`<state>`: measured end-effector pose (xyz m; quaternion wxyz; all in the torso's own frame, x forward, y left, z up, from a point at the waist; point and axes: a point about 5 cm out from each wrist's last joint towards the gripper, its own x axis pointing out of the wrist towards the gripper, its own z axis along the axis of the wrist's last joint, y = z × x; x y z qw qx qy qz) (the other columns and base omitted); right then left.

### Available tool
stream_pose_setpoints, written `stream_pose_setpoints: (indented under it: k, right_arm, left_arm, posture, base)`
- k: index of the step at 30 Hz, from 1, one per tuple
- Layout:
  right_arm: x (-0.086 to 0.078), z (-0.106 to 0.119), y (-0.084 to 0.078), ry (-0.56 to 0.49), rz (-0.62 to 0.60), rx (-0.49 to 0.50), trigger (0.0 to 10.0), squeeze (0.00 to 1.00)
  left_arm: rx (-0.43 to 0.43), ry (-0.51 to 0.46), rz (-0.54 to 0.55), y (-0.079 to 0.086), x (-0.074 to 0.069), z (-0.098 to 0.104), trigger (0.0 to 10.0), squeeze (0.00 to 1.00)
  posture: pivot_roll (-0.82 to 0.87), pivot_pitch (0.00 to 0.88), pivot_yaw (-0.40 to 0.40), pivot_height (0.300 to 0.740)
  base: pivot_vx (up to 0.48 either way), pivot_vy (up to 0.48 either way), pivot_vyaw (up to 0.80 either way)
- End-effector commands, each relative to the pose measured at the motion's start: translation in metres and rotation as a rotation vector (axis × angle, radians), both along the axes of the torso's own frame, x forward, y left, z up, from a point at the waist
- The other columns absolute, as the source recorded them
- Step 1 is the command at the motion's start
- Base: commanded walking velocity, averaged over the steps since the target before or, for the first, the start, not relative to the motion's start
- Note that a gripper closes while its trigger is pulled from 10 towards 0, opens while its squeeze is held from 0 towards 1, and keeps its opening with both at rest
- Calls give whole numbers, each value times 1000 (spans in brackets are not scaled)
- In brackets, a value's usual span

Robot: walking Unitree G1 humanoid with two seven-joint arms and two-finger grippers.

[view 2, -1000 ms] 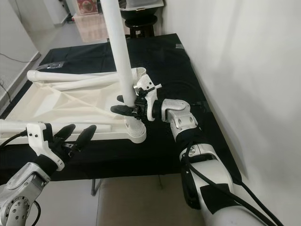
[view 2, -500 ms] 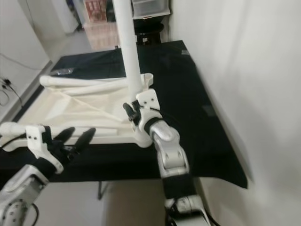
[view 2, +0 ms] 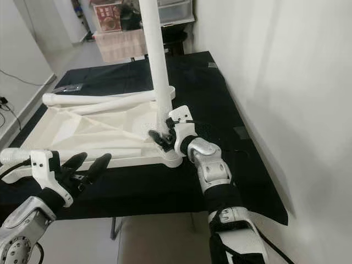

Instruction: Building children table

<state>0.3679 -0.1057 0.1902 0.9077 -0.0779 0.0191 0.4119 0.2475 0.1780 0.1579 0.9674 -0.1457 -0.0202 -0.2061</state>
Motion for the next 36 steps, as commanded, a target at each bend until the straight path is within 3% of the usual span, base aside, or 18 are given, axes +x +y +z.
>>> stream_pose_setpoints:
  k: [1, 9, 10, 11, 12, 19, 22, 23, 24, 25, 26, 27, 28, 29, 30, 31, 34, 36]
  right_arm:
    - [-1, 4, 9, -13, 158, -14, 10000, 0]
    - [5, 3, 10, 19, 263, -20, 10000, 0]
    - [7, 3, 12, 37, 275, -10, 8235, 0]
    - [7, 3, 12, 37, 275, -10, 8235, 0]
    - [9, 4, 12, 47, 279, -3, 0, 0]
    - [13, 4, 9, 60, 248, 15, 0, 0]
    - [13, -6, 1, 68, 151, -23, 0, 0]
    - [12, -17, -3, 92, 49, -69, 0, 0]
    - [12, -17, -3, 92, 49, -69, 0, 0]
    - [13, -27, -6, 114, -116, -95, 0, 0]
    - [13, -27, -6, 114, -116, -95, 0, 0]
    - [13, -30, -8, 123, -433, -16, 0, 0]
    - [13, -30, -8, 123, -433, -16, 0, 0]
    - [-6, -40, 9, 132, -498, -1, 0, 0]
    - [-21, -42, 19, 134, -521, 21, 0, 0]
    - [-25, -40, 26, 118, -481, 23, 0, 0]
    - [-21, -38, 29, 83, -417, -17, 0, 0]
    - [-10, -36, 25, 65, -395, -48, 0, 0]
  left_arm:
    - [4, 11, 14, 2, -1, -3, 10000, 0]
    - [2, 9, 16, 1, -1, -2, 10000, 0]
    - [3, 8, 16, 1, -2, -2, 10000, 0]
    - [3, 8, 16, 1, -2, -2, 10000, 0]
    - [3, 8, 17, 2, -2, -2, 10000, 0]
    - [3, 9, 16, 2, -4, -2, 10000, 0]
    - [4, 10, 17, 2, -4, -1, 10000, 0]
    - [5, 10, 18, 3, -4, -2, 10000, 0]
    - [5, 10, 18, 3, -4, -2, 10000, 0]
    - [6, 10, 19, 4, -4, -2, 10000, 0]
    - [6, 10, 19, 4, -4, -2, 10000, 0]
    - [7, 11, 21, 6, -4, -1, 10000, 0]
    - [7, 11, 21, 6, -4, -1, 10000, 0]
    - [7, 12, 19, 7, -3, -2, 10000, 0]
    - [8, 13, 17, 7, -3, -2, 10000, 0]
    - [8, 15, 15, 7, -2, -2, 10000, 0]
    - [6, 16, 12, 6, -2, -2, 10000, 0]
    - [4, 16, 10, 4, -2, -3, 10000, 0]
  posture:
    - [-45, 14, 103, 740]
    - [-32, 28, 103, 740]
    - [-31, 28, 103, 740]
    - [-31, 28, 103, 740]
    - [-31, 34, 103, 740]
    - [-29, 38, 101, 740]
    - [-29, 41, 93, 740]
    - [-29, 42, 94, 740]
    - [-29, 42, 94, 740]
    - [-31, 43, 91, 740]
    - [-31, 43, 91, 740]
    - [-49, 53, 104, 740]
    - [-49, 53, 104, 740]
    - [-47, 51, 116, 740]
    - [-47, 51, 116, 740]
    - [-59, 49, 129, 740]
    - [-51, 44, 112, 740]
    - [-49, 36, 100, 740]
  base:
    - [0, 0, 0]
    - [0, 0, 0]
    - [0, 0, 0]
    - [0, 0, 0]
    - [0, 0, 0]
    - [0, 0, 0]
    - [0, 0, 0]
    - [0, 0, 0]
    - [0, 0, 0]
    - [0, 0, 0]
    - [0, 0, 0]
    - [0, 0, 0]
    - [0, 0, 0]
    - [0, 0, 0]
    - [0, 0, 0]
    - [0, 0, 0]
    - [0, 0, 0]
    - [0, 0, 0]
